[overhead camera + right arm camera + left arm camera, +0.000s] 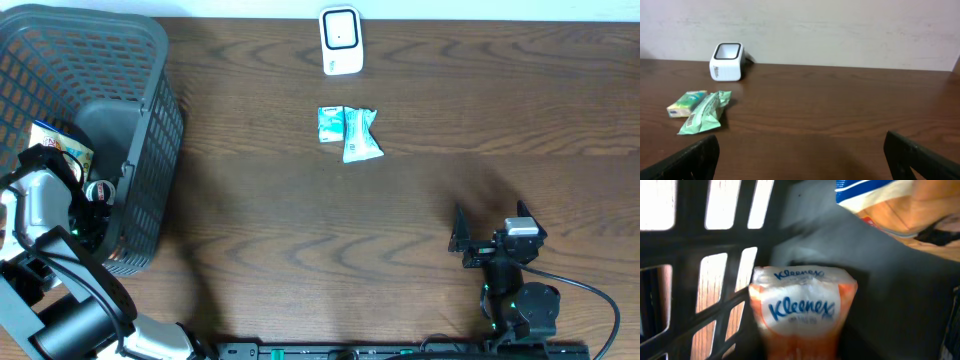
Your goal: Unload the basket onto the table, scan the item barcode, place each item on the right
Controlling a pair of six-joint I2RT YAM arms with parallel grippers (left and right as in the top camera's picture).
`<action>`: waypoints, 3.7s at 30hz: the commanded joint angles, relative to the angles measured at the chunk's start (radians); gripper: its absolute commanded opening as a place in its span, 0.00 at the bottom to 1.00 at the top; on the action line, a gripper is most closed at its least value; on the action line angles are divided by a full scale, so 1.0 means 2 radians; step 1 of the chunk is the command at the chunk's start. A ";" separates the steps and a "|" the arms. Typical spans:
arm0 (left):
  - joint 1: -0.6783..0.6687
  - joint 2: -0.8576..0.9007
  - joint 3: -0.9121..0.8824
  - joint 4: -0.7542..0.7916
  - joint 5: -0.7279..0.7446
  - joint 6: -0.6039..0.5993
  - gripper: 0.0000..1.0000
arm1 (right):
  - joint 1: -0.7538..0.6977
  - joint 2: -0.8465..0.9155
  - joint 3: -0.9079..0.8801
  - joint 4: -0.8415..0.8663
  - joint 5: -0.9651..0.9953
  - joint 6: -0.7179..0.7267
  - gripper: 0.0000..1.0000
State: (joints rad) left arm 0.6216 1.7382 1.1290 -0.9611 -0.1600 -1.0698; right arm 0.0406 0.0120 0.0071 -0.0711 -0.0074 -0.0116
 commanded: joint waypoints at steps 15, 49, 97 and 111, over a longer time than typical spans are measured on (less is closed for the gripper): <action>0.003 -0.098 0.072 0.006 0.022 0.092 0.07 | 0.003 -0.003 -0.001 -0.002 0.001 0.003 0.99; -0.358 -0.184 0.077 0.311 0.453 0.428 0.08 | 0.003 -0.003 -0.001 -0.002 0.001 0.003 0.99; -0.435 -0.019 0.110 0.098 0.177 0.388 0.79 | 0.003 -0.003 -0.001 -0.002 0.001 0.003 0.99; -0.435 0.057 0.100 0.054 0.207 0.394 0.87 | 0.003 -0.003 -0.001 -0.002 0.001 0.003 0.99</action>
State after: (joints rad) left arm -0.2489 1.8202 1.3415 -0.8333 0.2394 -0.2840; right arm 0.0406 0.0120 0.0071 -0.0711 -0.0074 -0.0116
